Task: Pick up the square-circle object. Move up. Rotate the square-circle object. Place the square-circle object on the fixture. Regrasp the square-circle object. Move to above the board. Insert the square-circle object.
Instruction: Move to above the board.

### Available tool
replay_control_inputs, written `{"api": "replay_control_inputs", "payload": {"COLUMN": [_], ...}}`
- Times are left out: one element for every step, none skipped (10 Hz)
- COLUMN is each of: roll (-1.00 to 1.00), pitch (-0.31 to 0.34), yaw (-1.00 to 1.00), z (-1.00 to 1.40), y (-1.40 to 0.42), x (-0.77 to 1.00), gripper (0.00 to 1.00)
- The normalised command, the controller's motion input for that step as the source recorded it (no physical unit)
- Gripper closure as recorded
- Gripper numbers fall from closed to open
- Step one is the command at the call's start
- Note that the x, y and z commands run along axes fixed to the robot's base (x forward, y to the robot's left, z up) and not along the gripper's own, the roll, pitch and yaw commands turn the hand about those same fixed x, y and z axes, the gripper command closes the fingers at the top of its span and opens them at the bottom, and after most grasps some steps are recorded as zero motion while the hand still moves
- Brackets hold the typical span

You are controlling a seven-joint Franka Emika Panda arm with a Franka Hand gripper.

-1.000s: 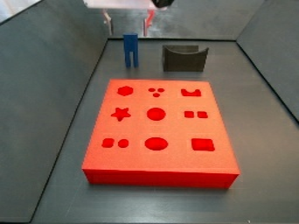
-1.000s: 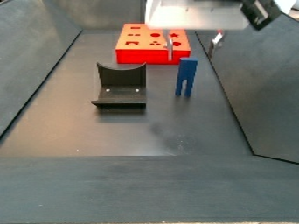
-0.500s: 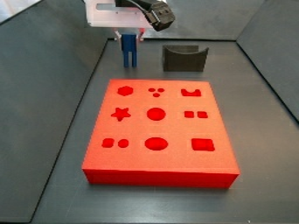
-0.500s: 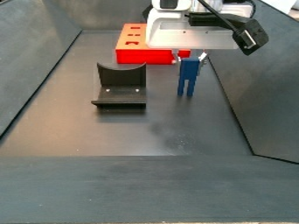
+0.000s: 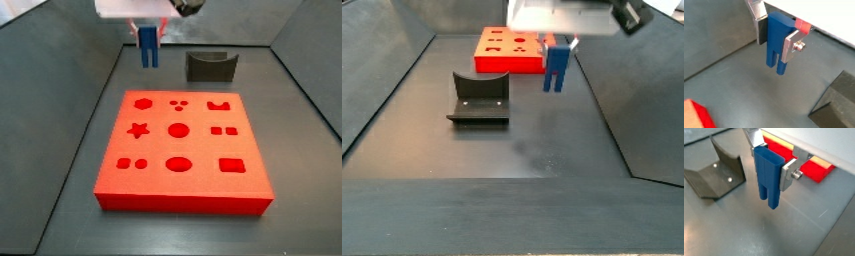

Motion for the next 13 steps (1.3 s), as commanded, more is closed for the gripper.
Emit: {"api": "replay_control_inputs", "payload": {"roll": [0.28,0.24,0.20,0.17,0.17,0.17,0.16,0.16,0.15,0.14,0.13,0.12,0.11], "pitch": [0.041,0.044,0.047,0.055,0.057,0.062,0.064,0.070,0.069,0.068,0.067,0.068,0.071], "yaw": [0.06,0.05,0.05,0.04,0.05,0.05,0.05,0.05,0.05,0.05,0.05,0.05,0.05], "z": [1.00,1.00,1.00,1.00,1.00,1.00,1.00,1.00,1.00,0.89,0.77,0.53,0.35], "y": [-0.18,-0.17,-0.16,-0.15,-0.15,-0.14,-0.12,-0.12,-0.11,-0.08,-0.06,-0.04,-0.03], "x": [0.01,0.01,0.01,0.01,0.01,0.01,0.01,0.01,0.02,0.02,0.01,0.01,0.01], "gripper": [1.00,1.00,1.00,1.00,1.00,1.00,1.00,1.00,1.00,1.00,1.00,1.00,1.00]}}
